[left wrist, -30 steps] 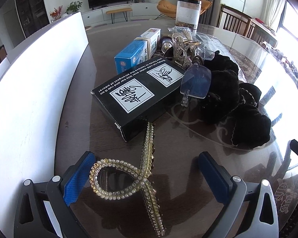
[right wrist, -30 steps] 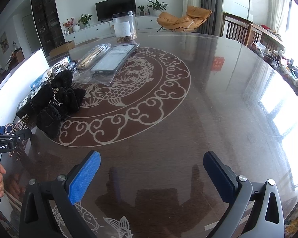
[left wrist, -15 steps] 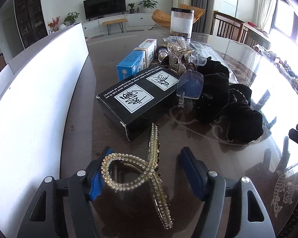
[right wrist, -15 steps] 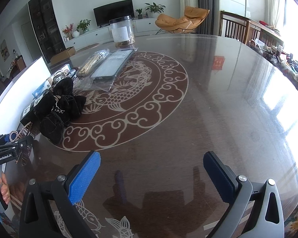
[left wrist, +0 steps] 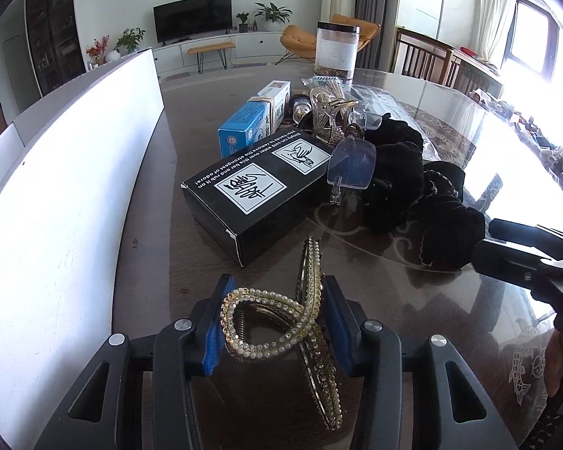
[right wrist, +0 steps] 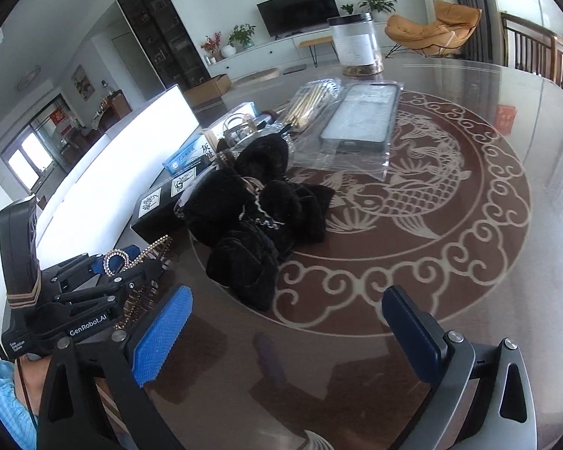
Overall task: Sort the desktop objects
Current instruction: 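Lift the hair clip with the left gripper while the right gripper grasps a black velvet pouch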
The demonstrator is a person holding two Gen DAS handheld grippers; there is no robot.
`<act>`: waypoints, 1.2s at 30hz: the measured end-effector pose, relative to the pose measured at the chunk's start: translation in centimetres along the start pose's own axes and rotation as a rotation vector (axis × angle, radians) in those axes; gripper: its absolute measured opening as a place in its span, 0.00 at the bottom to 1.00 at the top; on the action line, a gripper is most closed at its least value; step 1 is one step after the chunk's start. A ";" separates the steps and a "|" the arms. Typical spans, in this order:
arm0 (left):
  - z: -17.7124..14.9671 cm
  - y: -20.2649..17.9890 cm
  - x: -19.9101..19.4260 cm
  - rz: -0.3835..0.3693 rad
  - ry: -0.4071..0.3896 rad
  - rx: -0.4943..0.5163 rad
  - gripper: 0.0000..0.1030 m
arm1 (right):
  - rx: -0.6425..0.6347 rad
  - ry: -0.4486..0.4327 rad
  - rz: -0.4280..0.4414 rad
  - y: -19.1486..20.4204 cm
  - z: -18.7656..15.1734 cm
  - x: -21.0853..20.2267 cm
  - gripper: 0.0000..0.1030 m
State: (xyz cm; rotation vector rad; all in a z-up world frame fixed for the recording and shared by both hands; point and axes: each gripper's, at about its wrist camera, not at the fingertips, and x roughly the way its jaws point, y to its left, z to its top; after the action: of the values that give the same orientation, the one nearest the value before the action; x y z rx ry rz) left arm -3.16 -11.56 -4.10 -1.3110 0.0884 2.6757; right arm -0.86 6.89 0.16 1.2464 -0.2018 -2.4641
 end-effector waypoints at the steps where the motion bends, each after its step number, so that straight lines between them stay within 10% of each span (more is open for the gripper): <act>1: 0.0 0.0 0.0 0.000 0.000 0.000 0.45 | -0.011 0.007 -0.003 0.6 0.3 0.7 0.96; 4: 0.0 -0.1 0.1 0.006 0.000 0.002 0.45 | -0.066 0.011 -0.052 2.3 1.2 2.4 0.90; 7: -0.2 -0.2 -0.1 -0.014 -0.003 0.005 0.45 | -0.111 0.007 -0.104 2.8 1.5 2.8 0.43; 11: -0.7 -0.8 -0.6 -0.064 -0.006 0.010 0.45 | -0.098 -0.001 -0.099 1.4 0.2 1.2 0.33; 19: -2.5 -4.3 -1.9 -0.126 -0.006 0.070 0.46 | -0.051 -0.021 -0.174 -1.8 -4.9 -5.4 0.36; 23: -2.4 -4.8 -1.7 -0.096 0.012 0.090 0.68 | -0.045 -0.073 -0.232 -2.0 -4.9 -6.4 0.81; 25: -2.5 -4.8 -1.4 -0.059 0.032 0.092 0.79 | -0.043 -0.065 -0.224 -2.1 -4.8 -6.1 0.81; 32: -2.4 -4.7 -1.3 -0.053 0.034 0.096 0.76 | -0.043 -0.024 -0.228 -2.3 -5.1 -4.9 0.81; 33: -2.4 -4.6 -1.5 -0.055 0.020 0.091 0.58 | -0.038 -0.018 -0.221 -2.4 -5.1 -4.7 0.80; 36: -2.4 -4.1 -2.0 -0.070 0.001 0.063 0.43 | -0.038 -0.020 -0.223 -2.5 -5.1 -5.0 0.30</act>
State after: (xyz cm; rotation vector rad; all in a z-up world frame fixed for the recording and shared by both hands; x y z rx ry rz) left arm 0.57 -8.04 -3.94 -1.2729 0.1238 2.5914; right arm 5.24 11.34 0.09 1.2901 -0.0213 -2.6549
